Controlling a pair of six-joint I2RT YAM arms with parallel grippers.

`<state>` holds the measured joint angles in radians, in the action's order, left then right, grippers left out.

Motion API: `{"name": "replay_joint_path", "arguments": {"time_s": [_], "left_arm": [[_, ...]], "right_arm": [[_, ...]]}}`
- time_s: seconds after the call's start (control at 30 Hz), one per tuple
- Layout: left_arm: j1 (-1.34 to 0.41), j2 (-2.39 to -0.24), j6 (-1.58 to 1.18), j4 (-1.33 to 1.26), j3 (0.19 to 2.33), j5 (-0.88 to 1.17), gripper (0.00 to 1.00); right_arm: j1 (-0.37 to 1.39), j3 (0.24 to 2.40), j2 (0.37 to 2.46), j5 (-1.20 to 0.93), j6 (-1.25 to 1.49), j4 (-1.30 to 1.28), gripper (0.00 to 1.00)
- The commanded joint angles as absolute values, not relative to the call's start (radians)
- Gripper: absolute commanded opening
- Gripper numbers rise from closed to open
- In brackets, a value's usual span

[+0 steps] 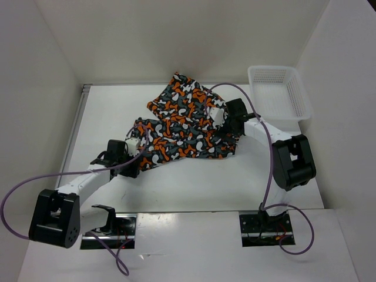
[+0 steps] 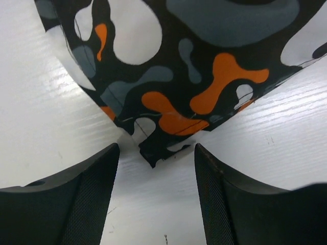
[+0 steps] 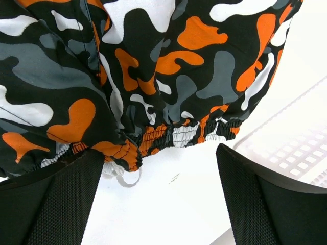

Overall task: Fold and stack the shorts
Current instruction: Fold the shorts

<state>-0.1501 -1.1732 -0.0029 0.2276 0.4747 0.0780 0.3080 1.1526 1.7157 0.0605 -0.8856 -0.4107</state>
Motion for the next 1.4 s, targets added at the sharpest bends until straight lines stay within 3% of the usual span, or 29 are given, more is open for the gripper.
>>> {"name": "replay_joint_path", "arguments": {"time_s": [0.0, 0.1, 0.13, 0.2, 0.23, 0.3, 0.33, 0.43, 0.73, 0.9, 1.13, 1.23, 1.37], "left_arm": [[-0.175, -1.201, 0.0, 0.157, 0.463, 0.074, 0.68], [-0.204, -1.226, 0.0, 0.156, 0.451, 0.074, 0.58], [-0.204, -1.226, 0.0, 0.146, 0.451, 0.086, 0.29], [-0.213, -1.226, 0.0, 0.098, 0.419, 0.101, 0.07], [-0.213, -1.226, 0.0, 0.089, 0.419, 0.101, 0.0], [-0.213, -1.226, 0.0, 0.106, 0.419, 0.114, 0.0], [-0.213, -1.217, 0.0, 0.116, 0.434, 0.114, 0.0], [-0.213, -1.206, 0.0, 0.136, 0.483, 0.104, 0.0], [-0.005, -1.112, 0.0, 0.268, 0.949, 0.083, 0.0], [0.051, -0.958, 0.0, 0.354, 1.038, 0.048, 0.0], [0.051, -0.641, 0.0, 0.402, 1.104, 0.014, 0.0], [0.06, -0.63, 0.0, 0.402, 1.189, 0.014, 0.0], [0.06, -0.774, 0.0, 0.36, 1.163, 0.127, 0.0]], "right_arm": [[0.313, 1.15, 1.717, 0.058, -0.905, -0.374, 0.92], [0.313, 1.127, 1.727, 0.035, -0.925, -0.374, 0.84], [0.313, 1.117, 1.727, 0.035, -0.925, -0.385, 0.8], [0.313, 1.117, 1.738, 0.003, -0.925, -0.385, 0.72], [0.313, 1.108, 1.738, 0.003, -0.925, -0.396, 0.55], [0.324, 1.108, 1.747, -0.008, -0.916, -0.396, 0.36], [0.324, 1.118, 1.747, -0.017, -0.916, -0.396, 0.19], [0.333, 1.172, 1.729, -0.017, -0.89, -0.37, 0.0], [0.385, 1.575, 1.686, -0.103, -0.824, -0.532, 0.0], [0.466, 1.695, 1.635, -0.189, -0.824, -0.698, 0.0], [0.56, 1.675, 1.421, -0.343, -0.81, -0.931, 0.0], [0.56, 1.625, 1.35, -0.364, -0.801, -0.969, 0.0], [0.56, 1.423, 1.292, -0.299, -0.789, -0.907, 0.0]]}}
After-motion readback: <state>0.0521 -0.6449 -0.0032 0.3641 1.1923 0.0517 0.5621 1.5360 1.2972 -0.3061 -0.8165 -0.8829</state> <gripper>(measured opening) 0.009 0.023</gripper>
